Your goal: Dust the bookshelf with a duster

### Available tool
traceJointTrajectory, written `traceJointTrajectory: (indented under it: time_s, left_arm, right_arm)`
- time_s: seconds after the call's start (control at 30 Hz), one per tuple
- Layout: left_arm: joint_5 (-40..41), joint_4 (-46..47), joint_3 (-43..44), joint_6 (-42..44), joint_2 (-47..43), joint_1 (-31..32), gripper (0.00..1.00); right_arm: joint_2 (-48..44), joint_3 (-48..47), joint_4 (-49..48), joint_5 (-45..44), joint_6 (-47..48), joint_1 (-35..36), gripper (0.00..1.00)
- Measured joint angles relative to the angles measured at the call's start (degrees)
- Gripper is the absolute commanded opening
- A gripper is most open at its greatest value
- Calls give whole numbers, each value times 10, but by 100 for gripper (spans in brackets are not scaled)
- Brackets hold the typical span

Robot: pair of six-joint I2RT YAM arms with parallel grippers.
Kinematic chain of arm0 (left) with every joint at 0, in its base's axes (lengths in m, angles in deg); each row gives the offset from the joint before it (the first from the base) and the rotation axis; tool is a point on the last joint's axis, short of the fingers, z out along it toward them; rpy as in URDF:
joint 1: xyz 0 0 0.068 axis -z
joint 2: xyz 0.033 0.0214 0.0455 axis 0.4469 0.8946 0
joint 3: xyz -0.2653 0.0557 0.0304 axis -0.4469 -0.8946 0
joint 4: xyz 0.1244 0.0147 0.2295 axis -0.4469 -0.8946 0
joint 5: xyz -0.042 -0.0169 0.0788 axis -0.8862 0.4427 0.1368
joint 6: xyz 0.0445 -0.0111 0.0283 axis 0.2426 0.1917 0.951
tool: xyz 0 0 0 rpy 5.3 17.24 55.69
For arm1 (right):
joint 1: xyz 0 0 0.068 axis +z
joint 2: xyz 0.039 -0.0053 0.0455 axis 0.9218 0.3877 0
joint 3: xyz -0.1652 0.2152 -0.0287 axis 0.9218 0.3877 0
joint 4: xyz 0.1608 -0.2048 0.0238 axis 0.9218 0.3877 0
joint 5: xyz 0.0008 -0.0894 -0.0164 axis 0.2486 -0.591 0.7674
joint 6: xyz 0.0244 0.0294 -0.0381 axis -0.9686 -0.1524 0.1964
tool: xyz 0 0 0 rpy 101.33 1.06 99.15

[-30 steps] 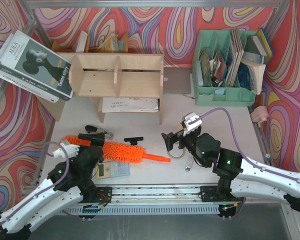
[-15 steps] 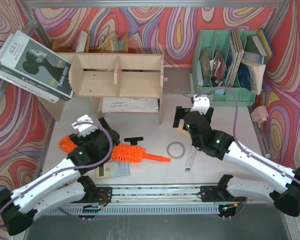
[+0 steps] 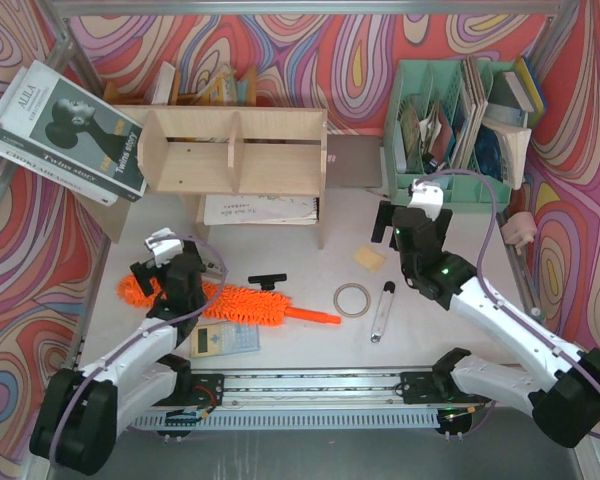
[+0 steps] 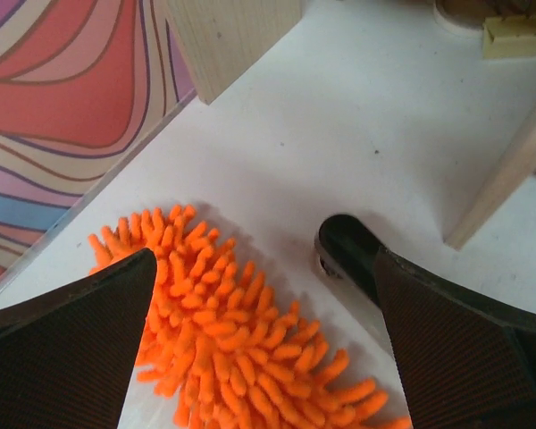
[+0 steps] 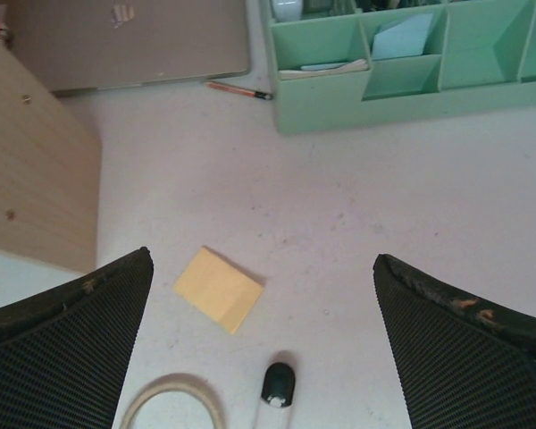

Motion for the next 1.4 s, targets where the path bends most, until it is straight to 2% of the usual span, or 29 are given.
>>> traceJointTrajectory:
  time_s: [0.13,0.33,0.53,0.67,0.9,1.03,1.2,1.4]
  left_arm:
    - [-67,111,-10,38,50,-56,98]
    - [-148,286,-13,97,227,-84,98]
    - [-254,424,-10,101,351,-137,98]
    - [-294,421,0,96,351,-158,98]
    - [-308,374,37,84,351,-168,98]
    - [-309,356,46,81,351,-169,98]
    - [-310,342,46,80,351,-169,98]
    - [-310,339,46,79,351,-169,98]
  right_arm:
    - [21,13,-35,11,27,-39,99]
    - [62,47,-91,16,40,-85,99]
    - [112,96,-172,24,51,-128,99]
    - [148,142,-261,24,70,-153,99]
    - [215,207,-403,38,98,-203,99]
    - [263,245,-539,62,133,-212,99]
    - [330,264,-661,147,168,-245,99]
    - [367,268,-741,255,190,-277,99]
